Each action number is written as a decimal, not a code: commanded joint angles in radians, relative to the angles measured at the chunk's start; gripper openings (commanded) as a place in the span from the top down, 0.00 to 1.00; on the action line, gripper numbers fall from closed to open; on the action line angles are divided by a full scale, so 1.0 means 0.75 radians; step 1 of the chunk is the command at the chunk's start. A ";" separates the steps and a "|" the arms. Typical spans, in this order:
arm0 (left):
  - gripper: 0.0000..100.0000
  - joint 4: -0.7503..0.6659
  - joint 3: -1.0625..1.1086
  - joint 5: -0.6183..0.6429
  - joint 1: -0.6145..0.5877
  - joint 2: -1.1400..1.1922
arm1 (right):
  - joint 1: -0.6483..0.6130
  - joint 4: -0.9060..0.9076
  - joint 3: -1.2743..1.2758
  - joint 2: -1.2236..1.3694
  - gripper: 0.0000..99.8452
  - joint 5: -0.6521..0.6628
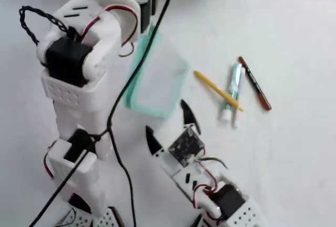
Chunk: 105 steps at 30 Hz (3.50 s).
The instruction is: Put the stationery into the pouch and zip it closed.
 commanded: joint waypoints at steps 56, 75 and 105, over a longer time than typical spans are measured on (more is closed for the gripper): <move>0.72 0.166 0.078 -0.018 -0.240 -0.021 | 0.461 -0.388 -0.432 0.776 0.98 0.192; 0.69 0.297 0.350 -0.679 -0.991 0.024 | 0.349 0.011 -0.599 0.774 0.98 0.188; 0.69 -0.477 2.267 -0.712 -0.510 -1.110 | 0.377 -0.019 -0.544 0.778 0.98 0.307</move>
